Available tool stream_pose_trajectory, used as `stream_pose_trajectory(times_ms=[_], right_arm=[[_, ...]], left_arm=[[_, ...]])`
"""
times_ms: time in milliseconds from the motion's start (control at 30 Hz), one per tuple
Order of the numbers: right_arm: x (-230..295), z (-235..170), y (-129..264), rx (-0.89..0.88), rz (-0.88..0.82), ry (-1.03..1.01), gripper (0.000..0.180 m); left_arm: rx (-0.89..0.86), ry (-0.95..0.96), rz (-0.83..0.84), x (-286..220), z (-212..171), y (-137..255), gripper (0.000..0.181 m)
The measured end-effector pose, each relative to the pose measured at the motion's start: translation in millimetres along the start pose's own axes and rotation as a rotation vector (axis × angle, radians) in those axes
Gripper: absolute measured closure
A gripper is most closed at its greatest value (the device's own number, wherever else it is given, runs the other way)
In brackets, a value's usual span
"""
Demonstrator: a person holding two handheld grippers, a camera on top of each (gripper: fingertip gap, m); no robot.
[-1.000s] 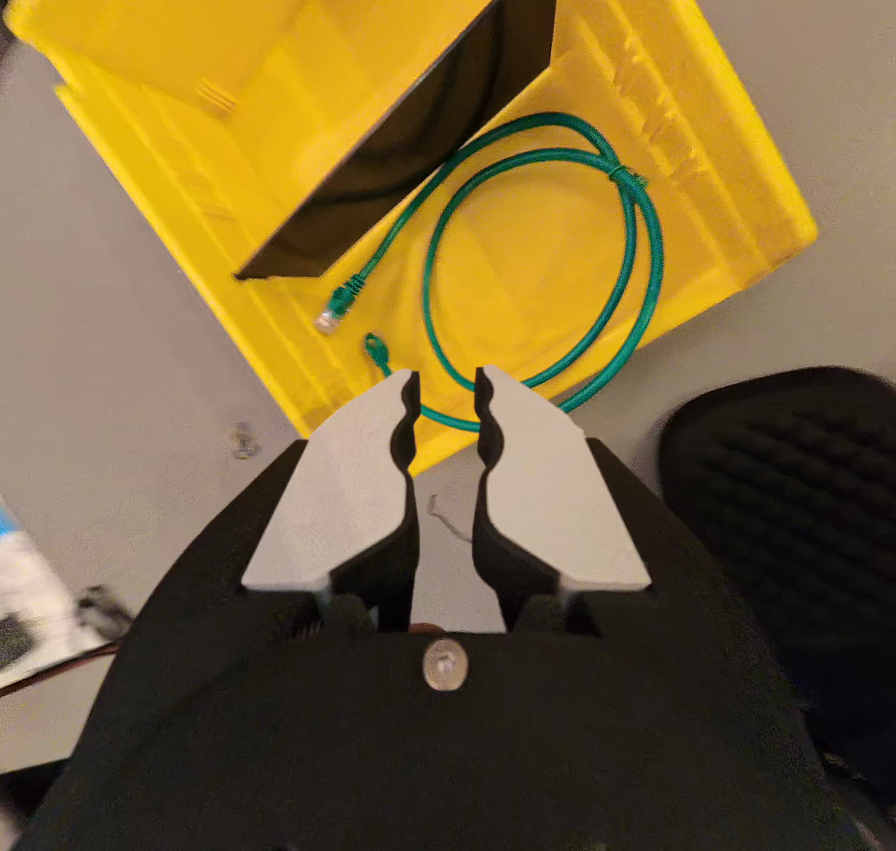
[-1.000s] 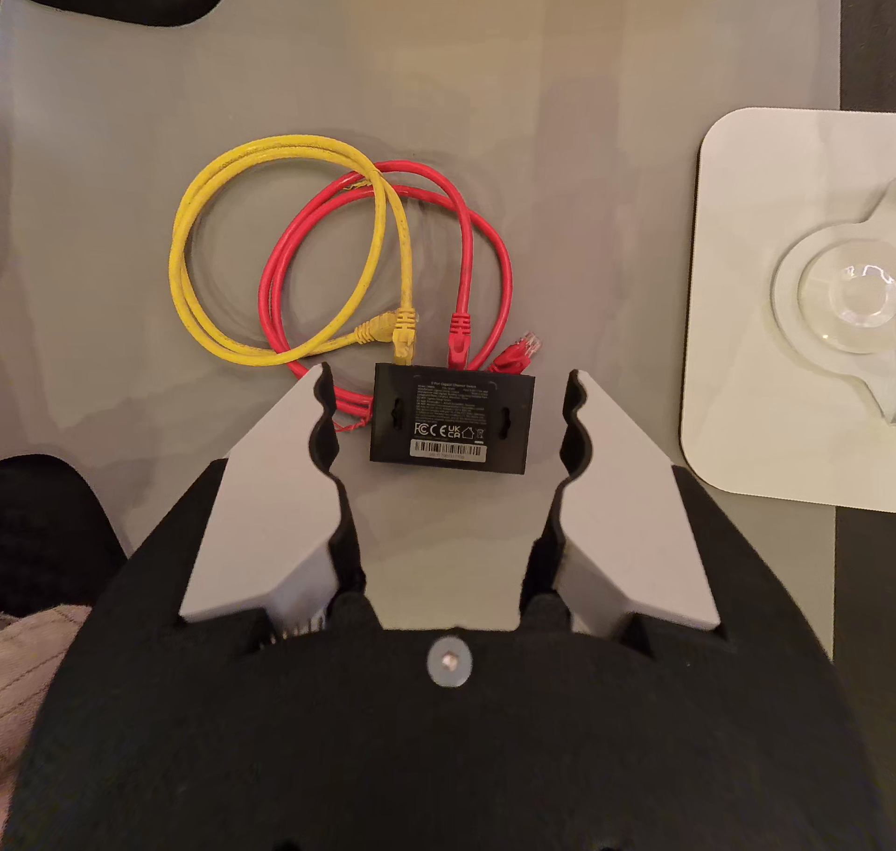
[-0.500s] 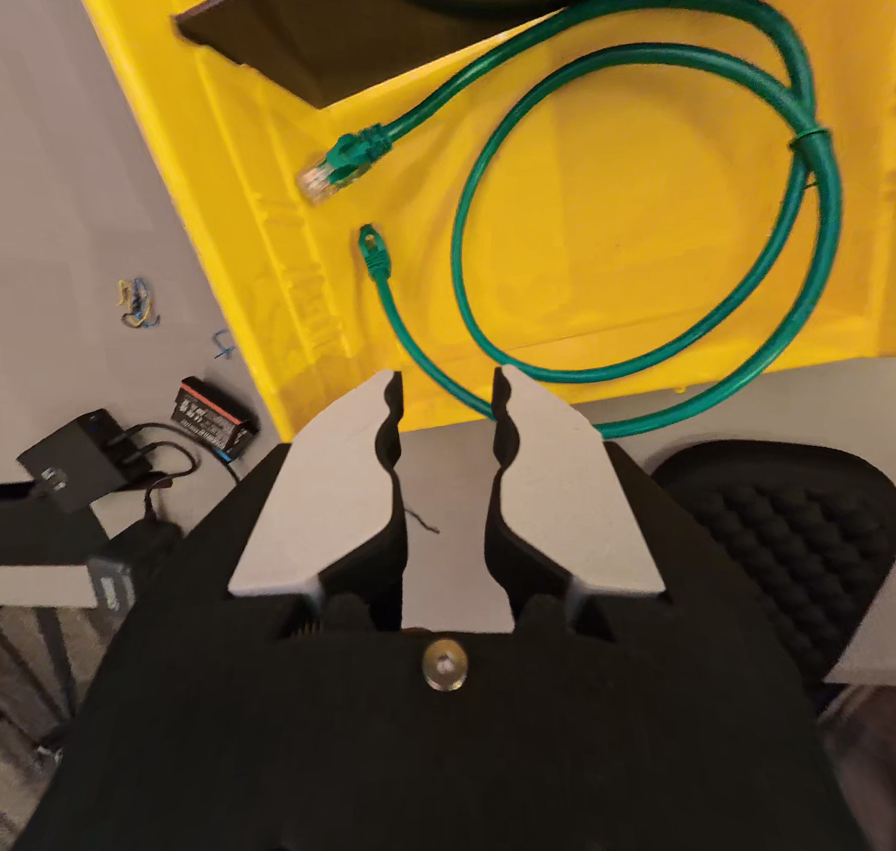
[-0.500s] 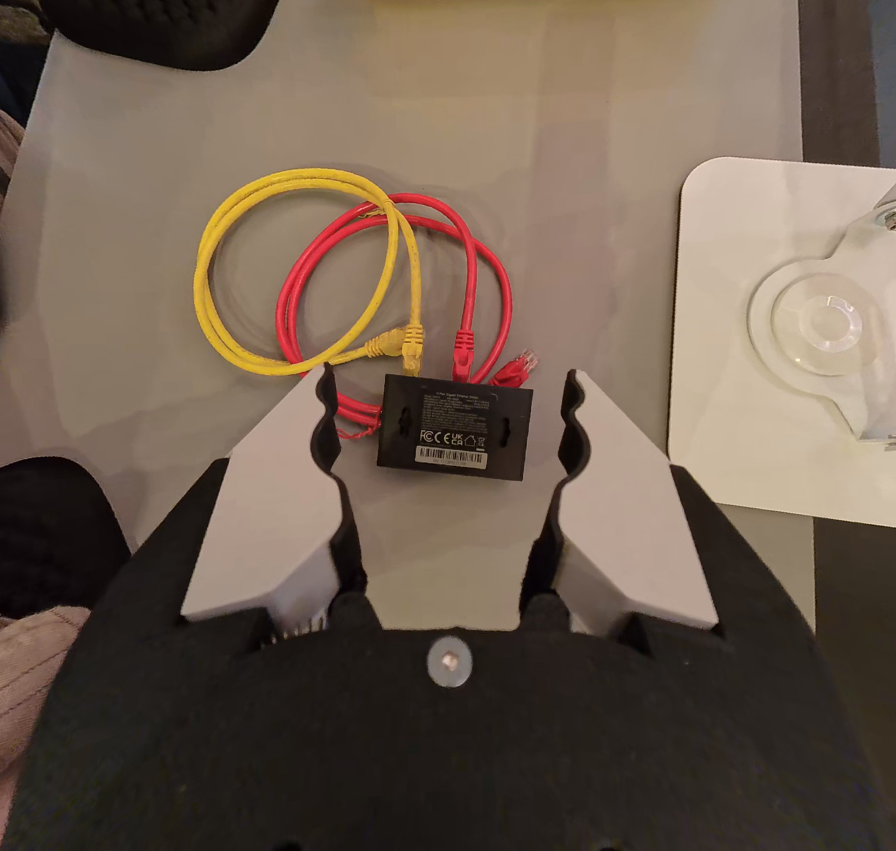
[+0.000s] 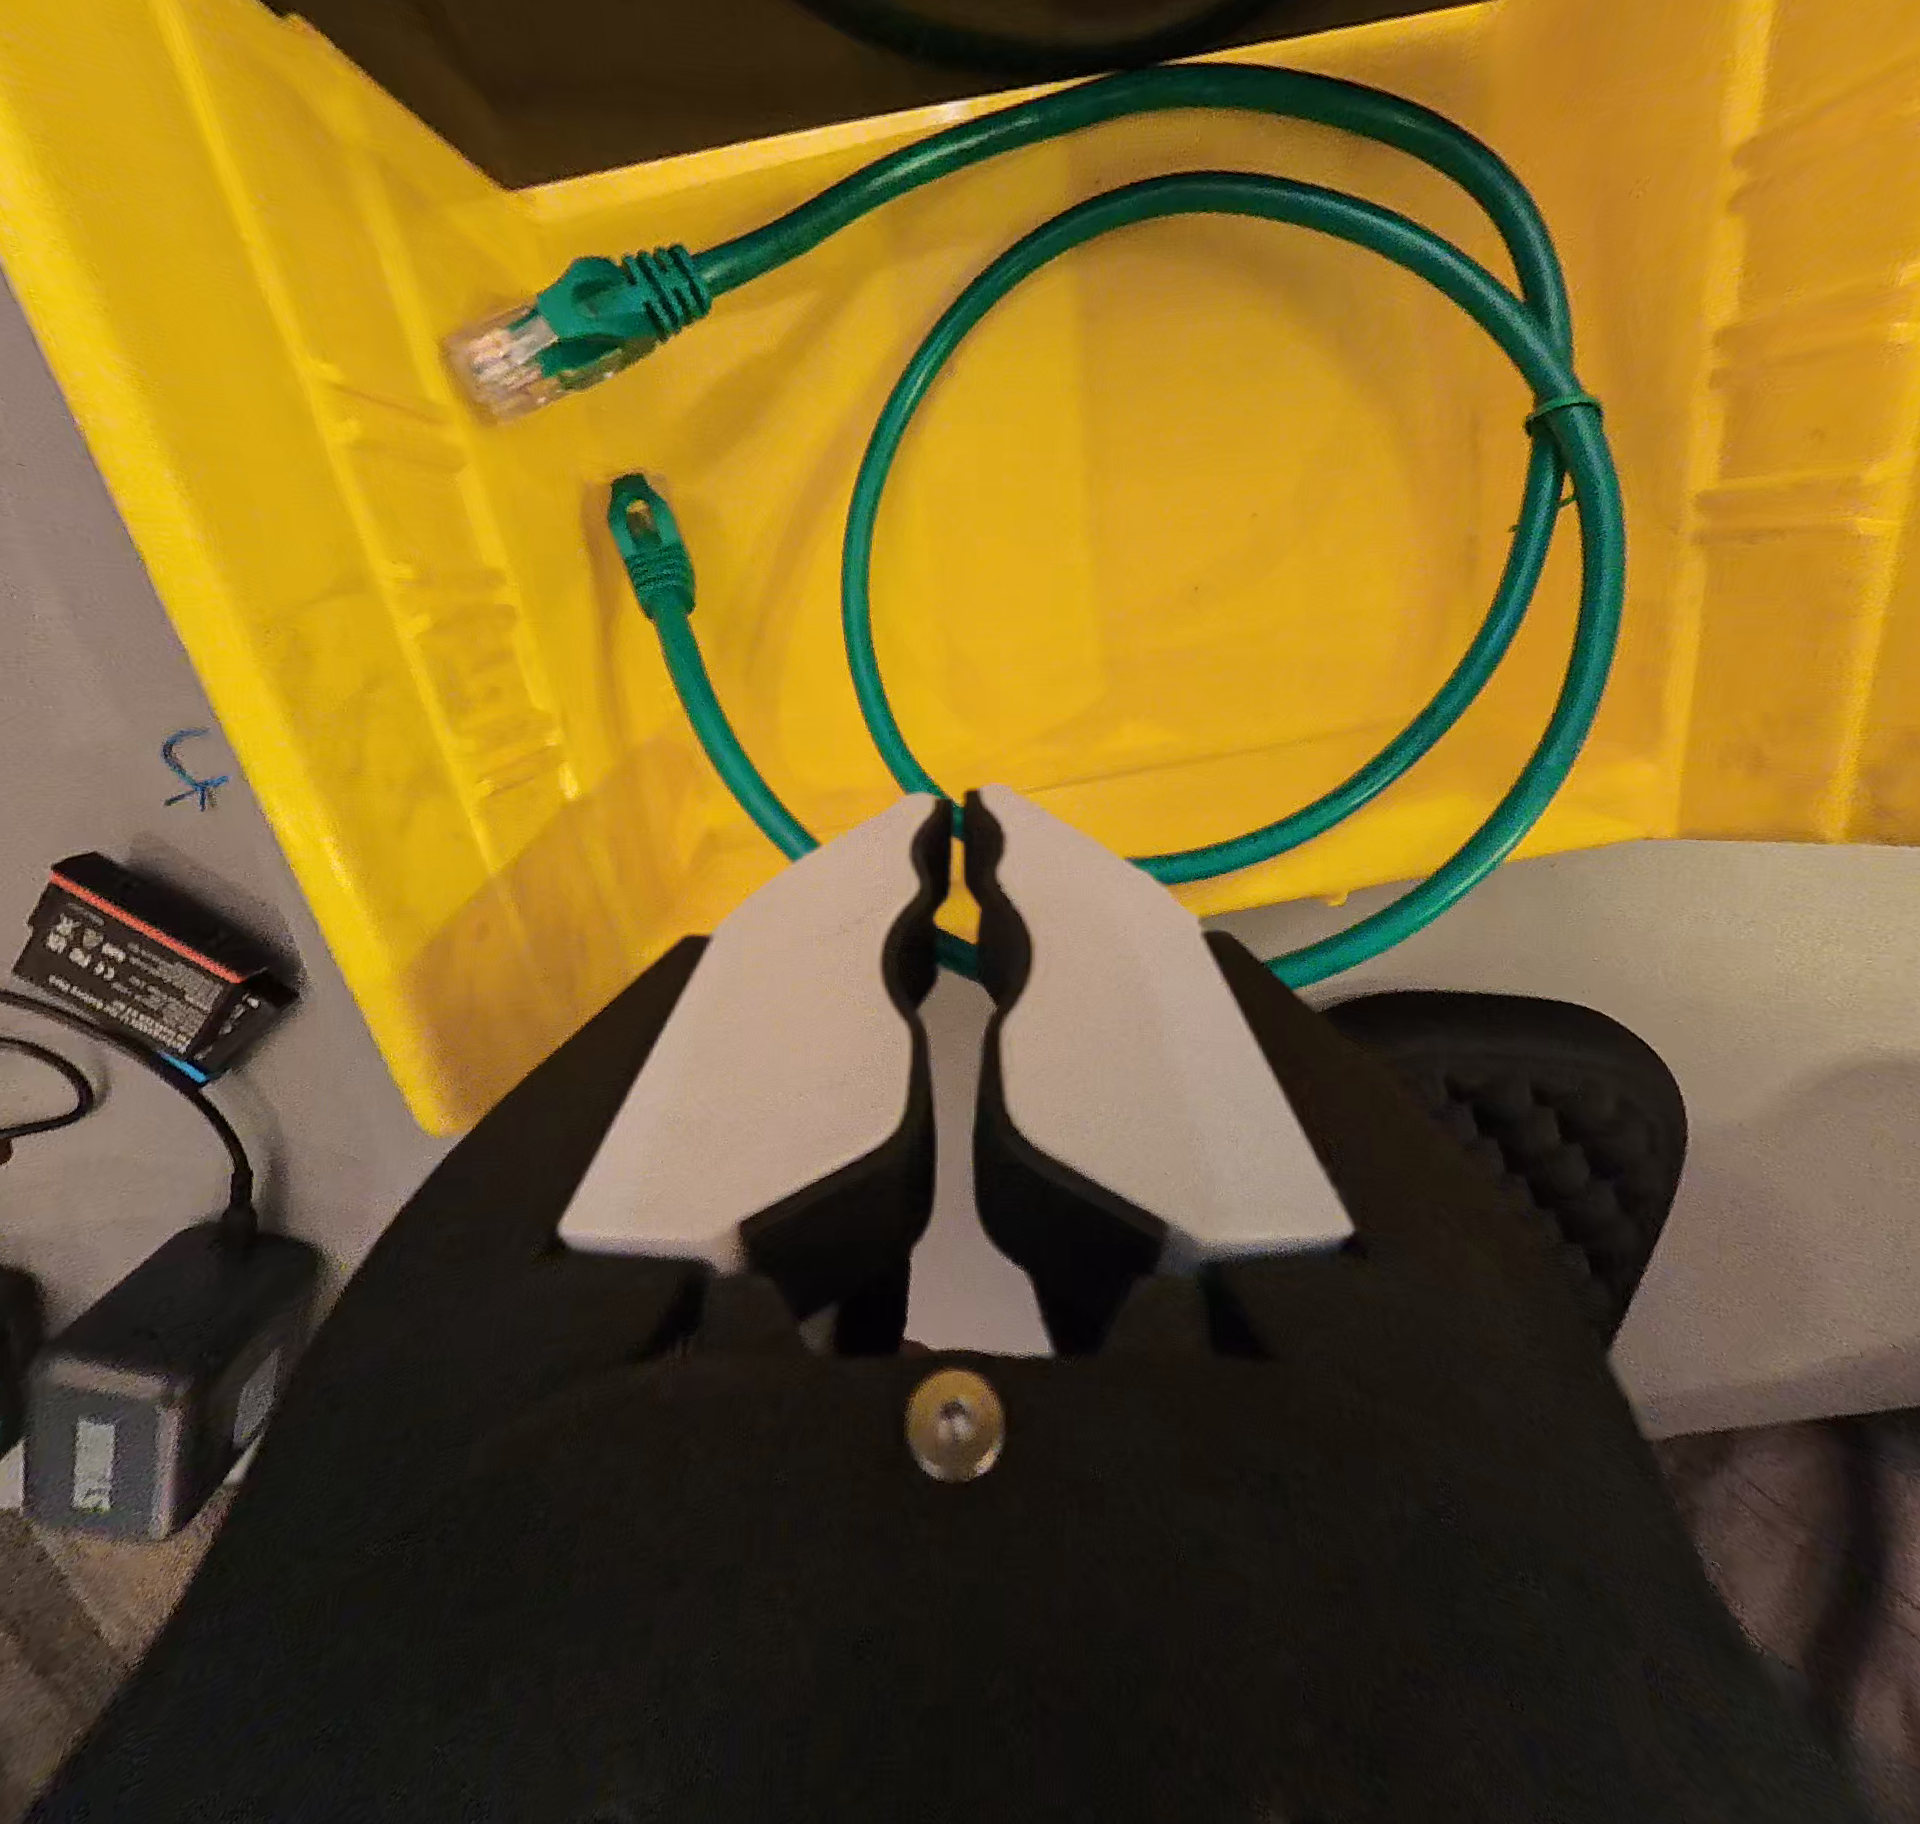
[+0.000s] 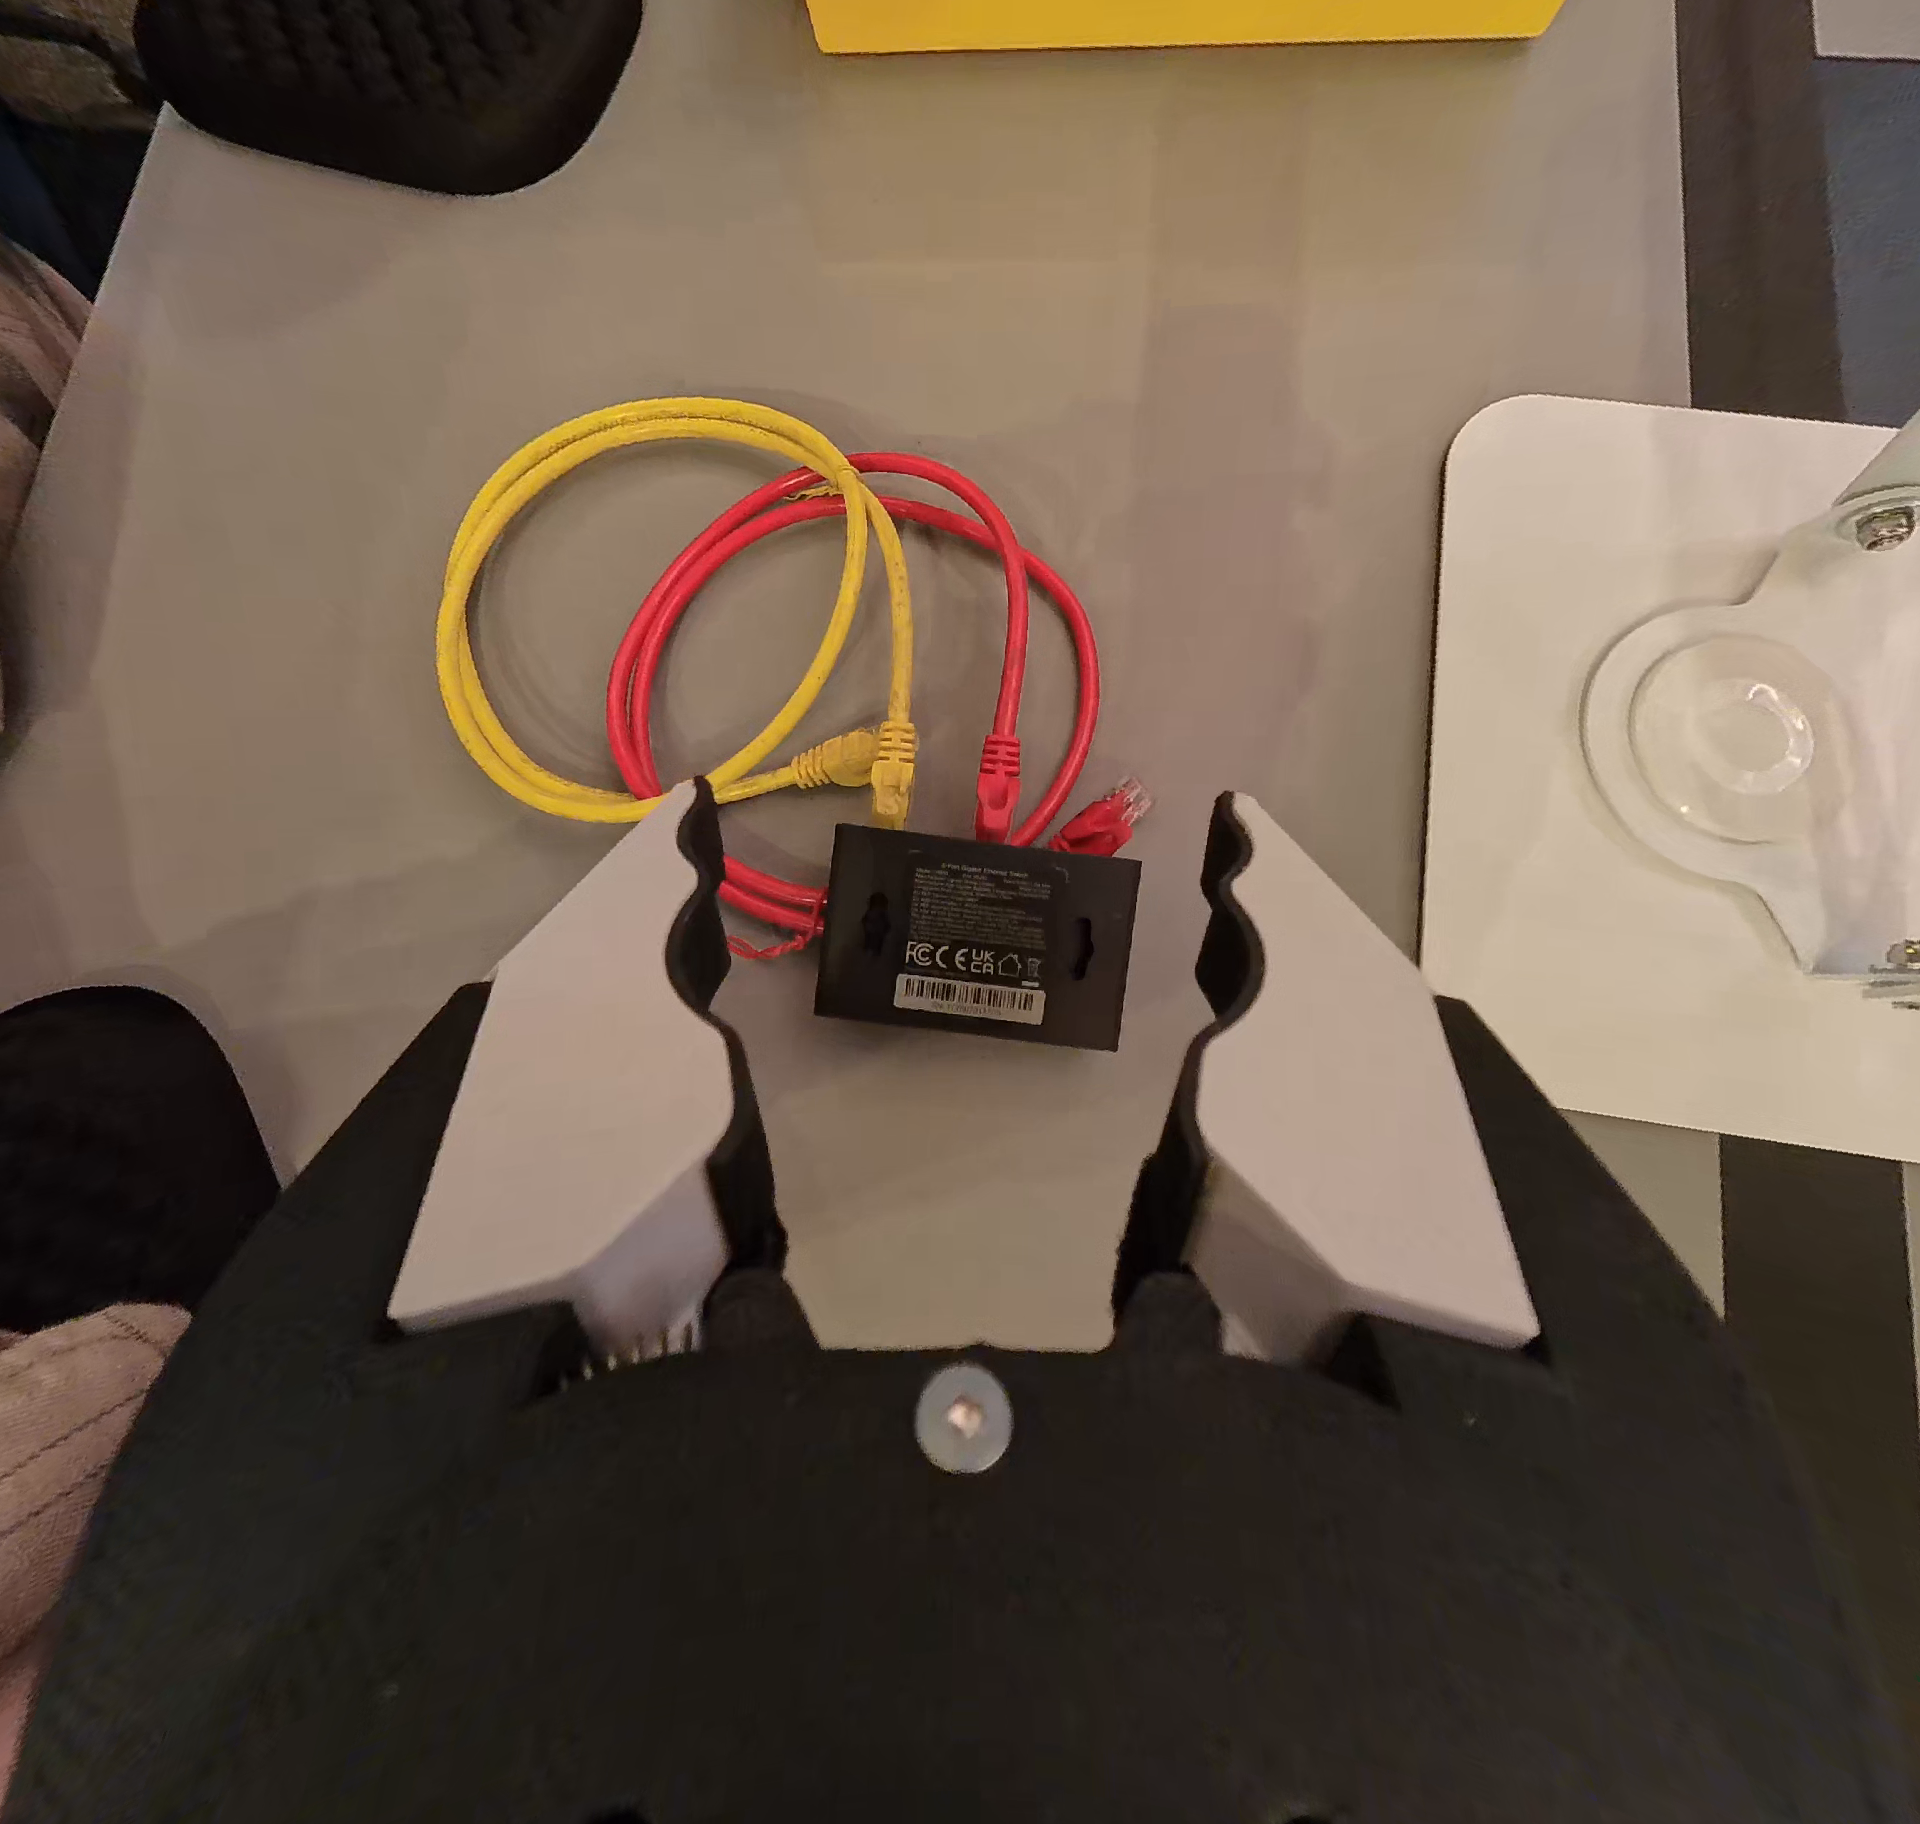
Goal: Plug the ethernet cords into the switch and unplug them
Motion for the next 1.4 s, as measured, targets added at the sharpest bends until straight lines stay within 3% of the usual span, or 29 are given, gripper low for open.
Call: stream_pose_trajectory(times_ms=[33,233,500,767,867,1067,1400], right_arm=[[-0.1,0.3,0.7,-0.005,-0.001,0.0,0.088],[-0.5,-0.4,2.3,-0.012,-0.003,-0.002,0.088],[0.2,2.5,3.8,-0.019,-0.004,0.004,0.088],[1.2,5.0,5.0,-0.026,-0.004,0.01,0.089],[1.0,5.4,6.3,-0.031,-0.006,0.01,0.089],[0.8,5.8,8.2,-0.041,-0.01,0.011,0.089],[1.7,8.8,6.1,-0.035,-0.009,0.022,0.089]], left_arm=[[-0.013,-0.004,0.0,-0.5,1.0,-1.6,0.181],[-0.088,-0.03,0.029,-2.6,4.1,10.2,0.181],[-0.101,0.02,0.056,4.5,-3.2,27.2,0.142],[-0.049,0.128,-0.041,0.9,-10.9,8.5,0.139],[-0.062,0.147,-0.098,-1.8,-8.4,0.3,0.164],[-0.176,0.125,-0.112,-3.1,0.0,6.6,0.172],[-0.497,-0.058,0.013,-12.7,26.7,87.5,0.175]])
Point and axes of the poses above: each gripper's, where its closed fingertips meet, y back along the fingers, z out of its top, x = y × z across the jaws, the point moved 3 cm from there along y, back along the fingers, and after that the axes turned 12 degrees about y, right-handed, at the moved point
